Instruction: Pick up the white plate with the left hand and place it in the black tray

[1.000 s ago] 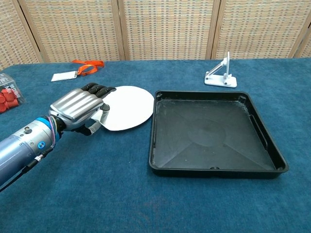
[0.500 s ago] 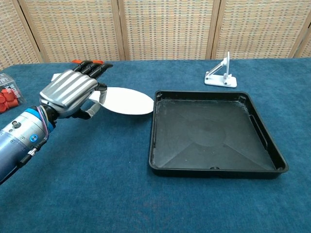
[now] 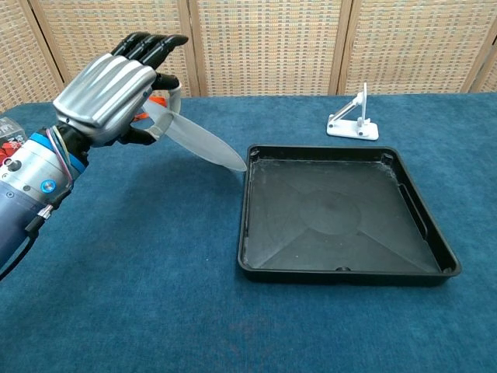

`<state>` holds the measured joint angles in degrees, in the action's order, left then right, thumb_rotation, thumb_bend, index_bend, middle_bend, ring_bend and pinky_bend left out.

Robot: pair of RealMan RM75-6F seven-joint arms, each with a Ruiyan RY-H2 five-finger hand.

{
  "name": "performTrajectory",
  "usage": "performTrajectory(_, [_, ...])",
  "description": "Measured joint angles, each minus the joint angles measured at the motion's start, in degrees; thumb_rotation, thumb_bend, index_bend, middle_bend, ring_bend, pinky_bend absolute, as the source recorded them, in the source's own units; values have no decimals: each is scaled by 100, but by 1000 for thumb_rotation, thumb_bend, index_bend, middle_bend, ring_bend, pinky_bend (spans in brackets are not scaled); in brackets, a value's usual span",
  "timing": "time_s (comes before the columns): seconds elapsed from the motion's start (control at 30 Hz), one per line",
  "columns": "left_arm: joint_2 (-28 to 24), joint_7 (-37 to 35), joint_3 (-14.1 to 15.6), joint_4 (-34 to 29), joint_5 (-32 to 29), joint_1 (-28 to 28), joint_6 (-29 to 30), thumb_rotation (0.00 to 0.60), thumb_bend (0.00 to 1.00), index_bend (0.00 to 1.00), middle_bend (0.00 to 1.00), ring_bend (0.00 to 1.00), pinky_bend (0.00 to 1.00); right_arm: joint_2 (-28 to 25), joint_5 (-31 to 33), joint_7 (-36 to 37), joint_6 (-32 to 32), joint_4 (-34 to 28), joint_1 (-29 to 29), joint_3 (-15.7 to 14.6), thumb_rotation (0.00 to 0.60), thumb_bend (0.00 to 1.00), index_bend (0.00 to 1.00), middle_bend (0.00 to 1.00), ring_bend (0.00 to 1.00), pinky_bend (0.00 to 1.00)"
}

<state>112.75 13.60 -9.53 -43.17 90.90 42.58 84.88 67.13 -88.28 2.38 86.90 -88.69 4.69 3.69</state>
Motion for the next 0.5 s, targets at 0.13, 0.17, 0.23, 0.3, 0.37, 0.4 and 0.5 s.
performTrajectory(0.13, [-54,123,-65,-216,79,129,86,600,554,821,58,0,0,-12,43,46,1,19,-5,24,600,109,0,0,0,0])
performTrajectory(0.17, [-63,147,-83,-262,93,160,98,600,554,822,60,0,0,-14,53,56,-1,24,-5,28,600,110,0,0,0,0])
performTrajectory(0.23, [-77,197,-126,-362,125,234,125,600,553,824,64,0,0,-18,81,84,-5,38,-8,41,600,110,0,0,0,0])
performTrajectory(0.3, [-79,246,-176,-445,163,325,154,600,552,824,65,0,0,-22,108,109,-9,52,-10,54,600,110,0,0,0,0])
performTrajectory(0.37, [-67,287,-228,-500,196,424,173,600,552,824,65,0,0,-25,136,135,-18,70,-11,67,600,110,0,0,0,0])
performTrajectory(0.4, [-57,298,-251,-520,206,466,174,600,552,824,65,0,0,-26,150,144,-23,81,-11,72,600,110,0,0,0,0])
performTrajectory(0.5, [35,321,-320,-559,237,646,130,600,551,824,65,0,0,-27,218,190,-56,121,-10,93,600,110,0,0,0,0])
